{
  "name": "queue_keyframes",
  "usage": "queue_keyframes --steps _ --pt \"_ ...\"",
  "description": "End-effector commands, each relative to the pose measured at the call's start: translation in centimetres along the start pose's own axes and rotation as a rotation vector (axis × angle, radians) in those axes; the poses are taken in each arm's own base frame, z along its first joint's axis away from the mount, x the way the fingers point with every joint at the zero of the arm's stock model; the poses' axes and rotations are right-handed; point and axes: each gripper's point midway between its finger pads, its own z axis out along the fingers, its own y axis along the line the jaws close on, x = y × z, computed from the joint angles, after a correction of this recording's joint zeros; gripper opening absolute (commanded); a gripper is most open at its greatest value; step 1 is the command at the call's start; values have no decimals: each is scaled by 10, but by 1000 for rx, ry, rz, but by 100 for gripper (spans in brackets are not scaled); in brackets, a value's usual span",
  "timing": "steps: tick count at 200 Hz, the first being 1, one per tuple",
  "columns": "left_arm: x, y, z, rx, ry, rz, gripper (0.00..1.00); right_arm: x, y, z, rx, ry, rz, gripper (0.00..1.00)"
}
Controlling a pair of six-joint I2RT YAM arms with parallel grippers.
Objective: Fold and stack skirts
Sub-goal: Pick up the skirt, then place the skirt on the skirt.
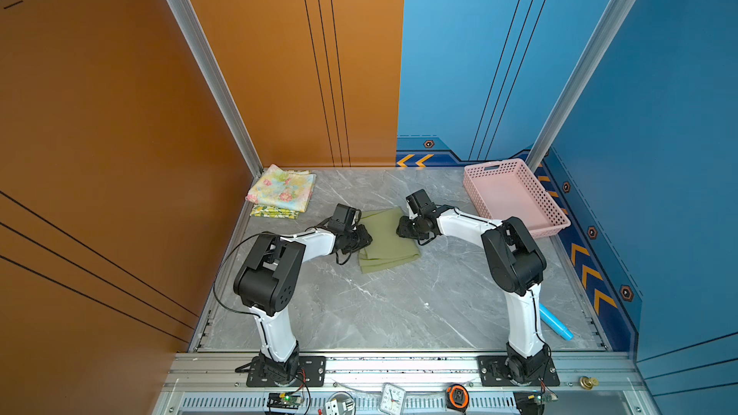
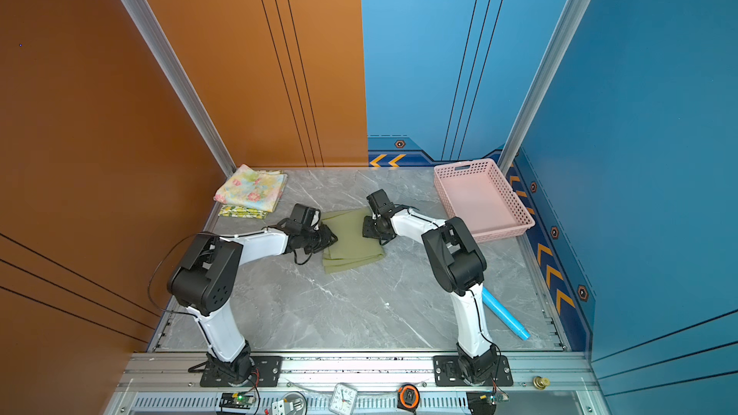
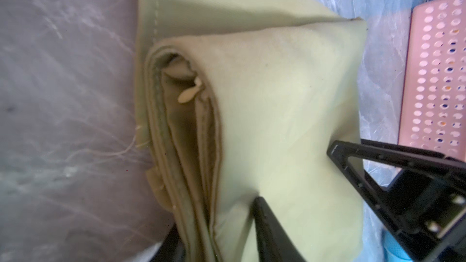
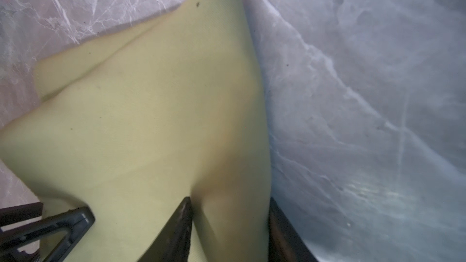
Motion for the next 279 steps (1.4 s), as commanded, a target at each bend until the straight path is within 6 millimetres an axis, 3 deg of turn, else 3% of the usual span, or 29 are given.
queue_keyframes --steps 1,22,46,57,106,116,157,244,279 --pt "10 4 9 12 34 -10 20 28 -3 17 4 99 25 47" --pt "-2 -5 4 46 -11 -16 0 24 0 11 -8 88 24 47" --pt "-23 -21 -13 91 -91 -25 0 15 -3 -4 -17 64 32 49" --pt "-35 -28 -24 106 -133 -36 0 2 0 -26 -30 22 31 51" --pt "-90 -43 -75 162 -316 -133 0 -20 -12 -76 -29 -75 42 54" --pt "-109 -54 -92 196 -370 -145 0 -23 -13 -82 -25 -89 40 54" --pt "-154 -61 -139 230 -511 -179 0 -29 -8 -100 -30 -127 8 55" --pt "-253 -31 -227 266 -758 -261 0 -31 23 -99 -71 -135 -100 56" --pt "-286 -1 -249 255 -853 -299 0 -35 40 -96 -81 -147 -175 56"
